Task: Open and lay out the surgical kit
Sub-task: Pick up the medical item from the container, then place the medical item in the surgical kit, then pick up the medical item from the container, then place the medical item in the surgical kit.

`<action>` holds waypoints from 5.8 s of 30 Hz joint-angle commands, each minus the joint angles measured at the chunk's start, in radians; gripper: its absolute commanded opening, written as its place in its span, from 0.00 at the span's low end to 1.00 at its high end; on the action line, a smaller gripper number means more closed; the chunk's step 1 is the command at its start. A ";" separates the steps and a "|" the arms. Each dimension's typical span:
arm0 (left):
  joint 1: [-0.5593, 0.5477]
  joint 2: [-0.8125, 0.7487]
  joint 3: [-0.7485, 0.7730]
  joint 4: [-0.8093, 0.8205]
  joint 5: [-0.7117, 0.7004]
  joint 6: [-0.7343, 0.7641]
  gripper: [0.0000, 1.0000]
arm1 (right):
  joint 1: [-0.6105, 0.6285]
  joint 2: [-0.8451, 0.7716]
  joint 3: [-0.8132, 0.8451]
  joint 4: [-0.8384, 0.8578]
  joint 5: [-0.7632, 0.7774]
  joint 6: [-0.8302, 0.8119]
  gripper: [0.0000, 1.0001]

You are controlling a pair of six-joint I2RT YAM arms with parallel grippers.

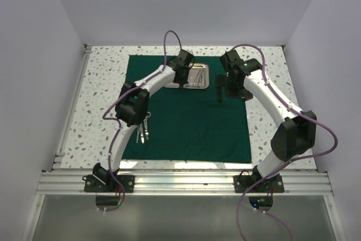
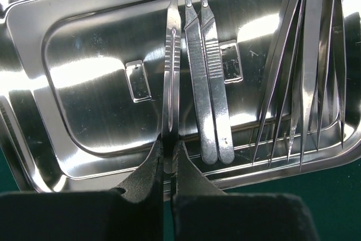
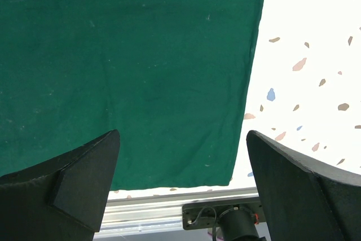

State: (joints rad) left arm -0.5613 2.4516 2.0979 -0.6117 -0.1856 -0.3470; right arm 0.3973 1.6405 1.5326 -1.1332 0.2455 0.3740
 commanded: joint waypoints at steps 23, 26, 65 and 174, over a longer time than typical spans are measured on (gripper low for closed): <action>-0.116 -0.701 -0.629 -0.036 -0.035 -0.237 0.00 | 0.002 -0.145 -0.092 0.084 -0.121 0.014 0.99; -0.240 -0.786 -0.841 -0.013 -0.035 -0.354 0.00 | 0.003 -0.159 -0.124 0.101 -0.130 0.017 0.99; -0.086 -0.088 0.212 -0.303 -0.066 -0.073 0.89 | 0.002 -0.288 -0.180 0.007 0.035 0.040 0.99; -0.295 -0.764 -0.852 -0.105 -0.065 -0.337 0.00 | -0.012 -0.274 -0.221 0.081 -0.075 0.006 0.99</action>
State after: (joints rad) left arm -0.8558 1.7878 1.2884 -0.7425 -0.2584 -0.5926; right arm 0.3904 1.4021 1.3293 -1.0870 0.2119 0.3660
